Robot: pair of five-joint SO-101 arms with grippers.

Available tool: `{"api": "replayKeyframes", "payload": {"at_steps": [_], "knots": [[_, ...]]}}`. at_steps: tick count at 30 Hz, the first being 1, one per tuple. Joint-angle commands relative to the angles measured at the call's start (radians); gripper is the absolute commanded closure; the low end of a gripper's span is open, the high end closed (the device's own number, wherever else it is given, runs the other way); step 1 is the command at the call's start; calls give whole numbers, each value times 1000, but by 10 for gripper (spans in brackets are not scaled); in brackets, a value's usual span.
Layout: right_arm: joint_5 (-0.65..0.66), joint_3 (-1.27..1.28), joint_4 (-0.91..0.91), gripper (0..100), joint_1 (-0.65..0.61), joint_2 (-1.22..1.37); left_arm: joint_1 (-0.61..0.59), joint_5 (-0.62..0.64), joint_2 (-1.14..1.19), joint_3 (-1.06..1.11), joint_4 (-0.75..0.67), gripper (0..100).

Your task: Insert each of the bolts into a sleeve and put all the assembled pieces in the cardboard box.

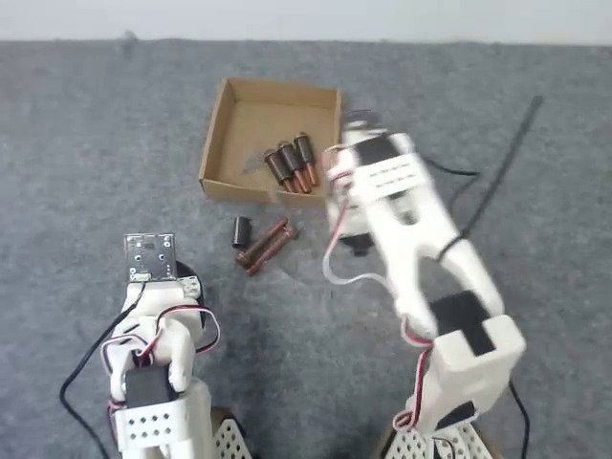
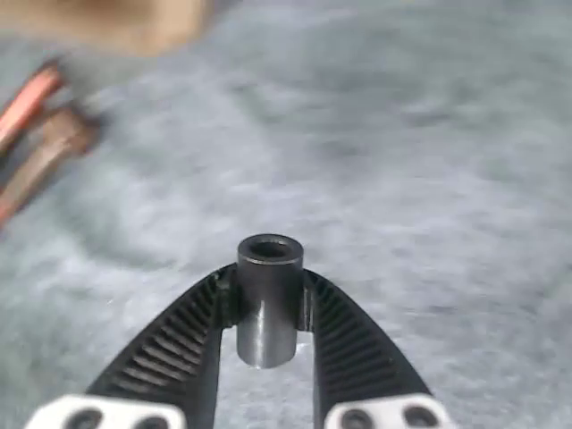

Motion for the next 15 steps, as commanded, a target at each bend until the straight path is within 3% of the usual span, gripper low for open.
{"api": "replayKeyframes", "payload": {"at_steps": [1,12,15], "knots": [[-14,15,-24,992,119,-64,-2,-11,-17,-8,-3,976],[-14,315,-277,992,226,-194,11,-11,-11,-62,-3,975],[-6,371,-325,992,228,-237,78,-32,-9,-81,3,976]]}}
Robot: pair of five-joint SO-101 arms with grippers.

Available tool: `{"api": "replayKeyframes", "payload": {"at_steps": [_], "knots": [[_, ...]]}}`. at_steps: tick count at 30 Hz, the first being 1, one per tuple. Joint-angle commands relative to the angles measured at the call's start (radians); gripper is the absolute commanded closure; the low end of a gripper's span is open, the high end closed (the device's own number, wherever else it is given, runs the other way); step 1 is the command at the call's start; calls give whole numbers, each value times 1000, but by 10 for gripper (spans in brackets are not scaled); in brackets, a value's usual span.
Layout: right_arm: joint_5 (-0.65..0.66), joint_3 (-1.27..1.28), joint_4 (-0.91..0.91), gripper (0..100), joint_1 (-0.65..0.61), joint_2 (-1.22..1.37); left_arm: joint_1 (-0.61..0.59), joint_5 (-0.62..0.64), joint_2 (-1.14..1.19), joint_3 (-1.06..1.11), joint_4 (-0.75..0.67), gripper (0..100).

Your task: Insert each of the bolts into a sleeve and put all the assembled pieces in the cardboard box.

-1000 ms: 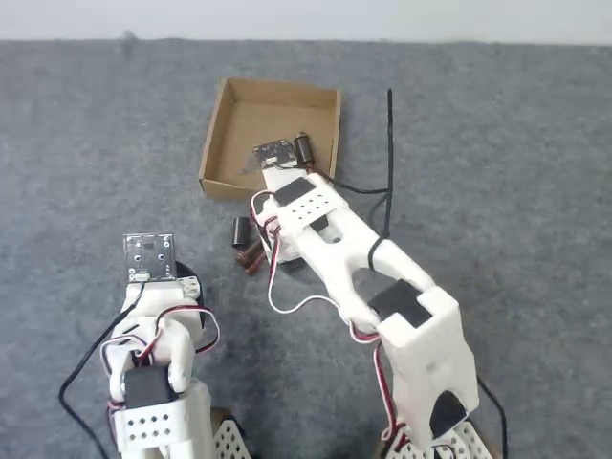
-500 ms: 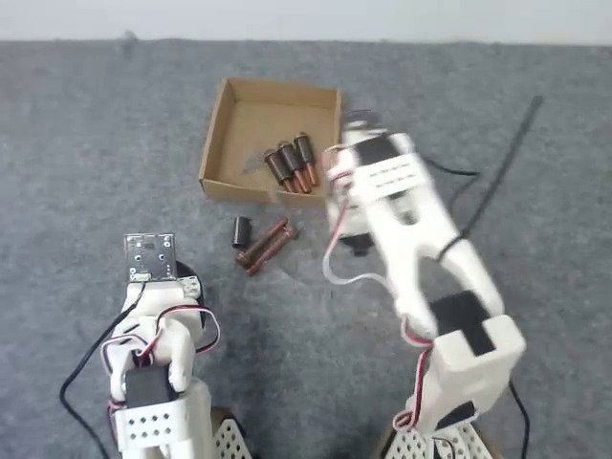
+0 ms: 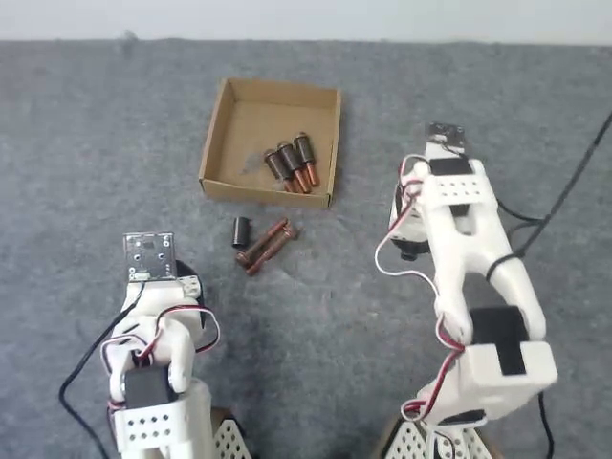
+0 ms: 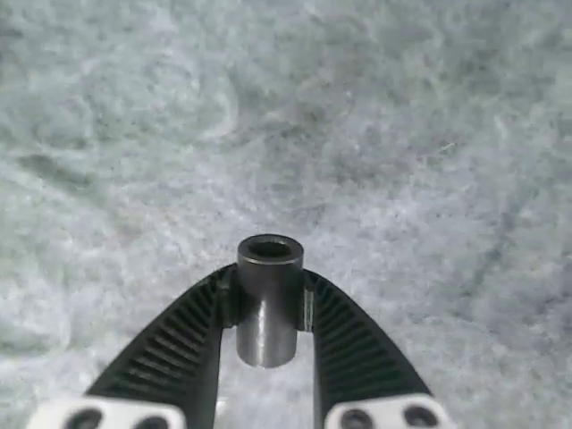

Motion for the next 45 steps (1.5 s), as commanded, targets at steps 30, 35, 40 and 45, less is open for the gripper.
{"api": "replayKeyframes", "payload": {"at_steps": [30,35,40,45], "knots": [[80,114,-216,992,74,-136,520,-28,1134,-753,48,974],[81,114,-217,992,74,-136,517,-49,1304,-817,-32,939],[81,114,-217,992,74,-136,516,-84,1448,-886,-41,818],[81,114,-217,992,74,-136,514,-140,1573,-951,-75,808]]}}
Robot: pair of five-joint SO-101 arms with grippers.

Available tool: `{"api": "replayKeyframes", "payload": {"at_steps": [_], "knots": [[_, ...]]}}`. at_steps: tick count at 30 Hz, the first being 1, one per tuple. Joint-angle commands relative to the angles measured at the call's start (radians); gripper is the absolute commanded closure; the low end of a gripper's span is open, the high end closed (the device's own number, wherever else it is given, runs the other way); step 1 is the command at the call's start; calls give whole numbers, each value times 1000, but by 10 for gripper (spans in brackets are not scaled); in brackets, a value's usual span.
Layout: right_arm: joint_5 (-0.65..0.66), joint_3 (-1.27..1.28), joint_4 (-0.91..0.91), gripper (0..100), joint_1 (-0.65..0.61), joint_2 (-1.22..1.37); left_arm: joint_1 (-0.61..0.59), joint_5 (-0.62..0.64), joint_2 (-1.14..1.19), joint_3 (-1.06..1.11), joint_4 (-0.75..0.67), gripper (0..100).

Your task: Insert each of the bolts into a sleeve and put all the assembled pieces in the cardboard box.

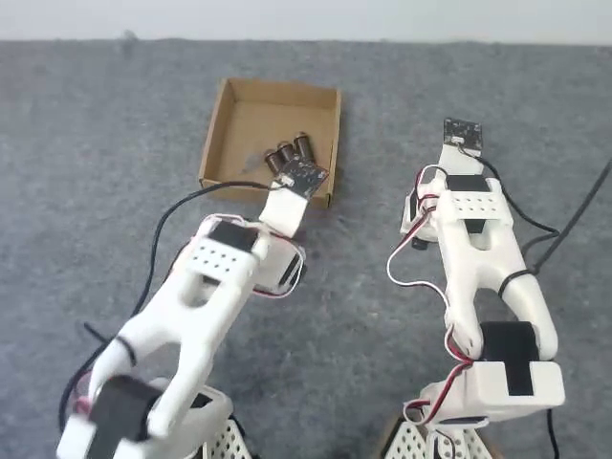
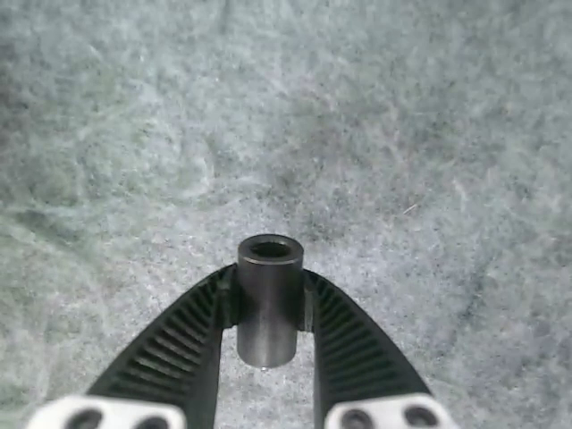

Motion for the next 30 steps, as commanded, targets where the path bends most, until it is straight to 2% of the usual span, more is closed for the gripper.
{"api": "replayKeyframes", "payload": {"at_steps": [1,8,10,16,22,30], "knots": [[18,-9,-16,992,13,-70,0,-58,55,-76,-51,808],[18,-11,-16,992,13,-70,-127,-75,215,-202,-117,808],[18,-12,-16,992,13,-70,-140,-115,272,-246,-114,808],[18,-14,-27,992,13,-71,-106,-206,350,-328,-46,808],[18,-11,-45,992,13,-71,-46,-212,344,-311,-40,808],[18,-11,-45,992,12,-71,-63,-206,368,-346,-40,805]]}}
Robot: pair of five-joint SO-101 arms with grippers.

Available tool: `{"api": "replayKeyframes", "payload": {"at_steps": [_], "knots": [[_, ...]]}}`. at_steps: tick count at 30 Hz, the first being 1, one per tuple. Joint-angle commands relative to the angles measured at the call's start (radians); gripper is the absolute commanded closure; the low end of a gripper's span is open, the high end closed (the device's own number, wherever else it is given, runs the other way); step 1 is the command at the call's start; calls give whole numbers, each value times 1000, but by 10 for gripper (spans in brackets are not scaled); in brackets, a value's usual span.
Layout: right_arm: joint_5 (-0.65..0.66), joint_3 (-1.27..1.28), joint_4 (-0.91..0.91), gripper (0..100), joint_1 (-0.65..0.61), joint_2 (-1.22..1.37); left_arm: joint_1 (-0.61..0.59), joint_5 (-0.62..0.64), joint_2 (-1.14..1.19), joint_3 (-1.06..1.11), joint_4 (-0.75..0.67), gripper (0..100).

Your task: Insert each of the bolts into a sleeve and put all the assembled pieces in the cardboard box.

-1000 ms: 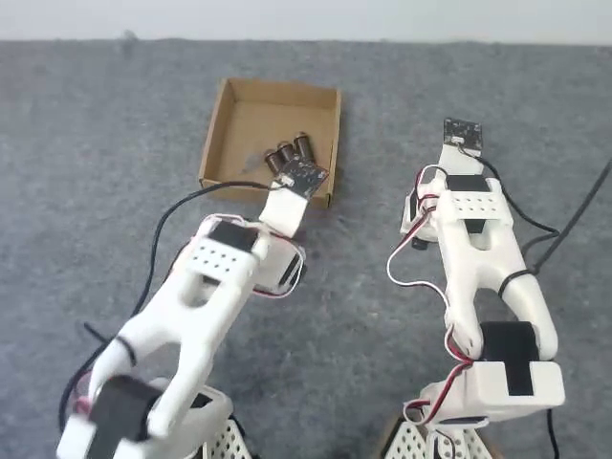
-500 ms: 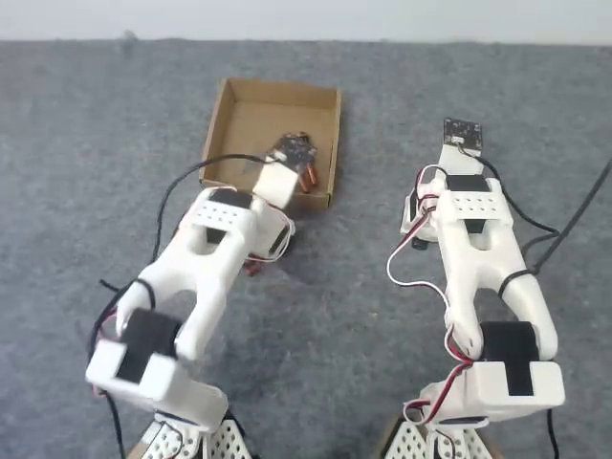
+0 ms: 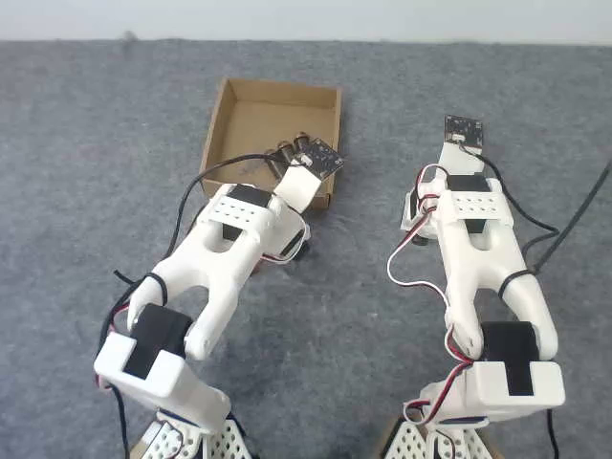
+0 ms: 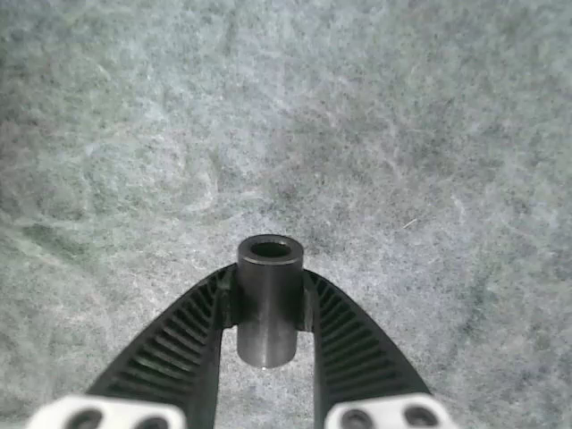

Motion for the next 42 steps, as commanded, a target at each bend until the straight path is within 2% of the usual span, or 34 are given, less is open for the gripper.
{"api": "replayKeyframes", "payload": {"at_steps": [1,11,15,23,27,33,38,42], "knots": [[18,-11,-13,992,10,-71,-12,-2,25,-77,11,805],[18,-9,-5,992,16,-71,-25,-2,269,-367,262,829],[18,-9,-5,992,16,-71,-15,-2,282,-374,264,901],[18,-9,-7,992,15,-71,-3,3,284,-369,272,951],[18,-9,-13,992,12,-70,37,110,282,-366,273,984],[17,-9,-15,992,12,-70,109,207,215,-308,270,986],[17,-9,-16,992,12,-70,103,233,20,-225,261,987],[17,0,-59,992,12,-41,74,235,-141,-113,201,987]]}}
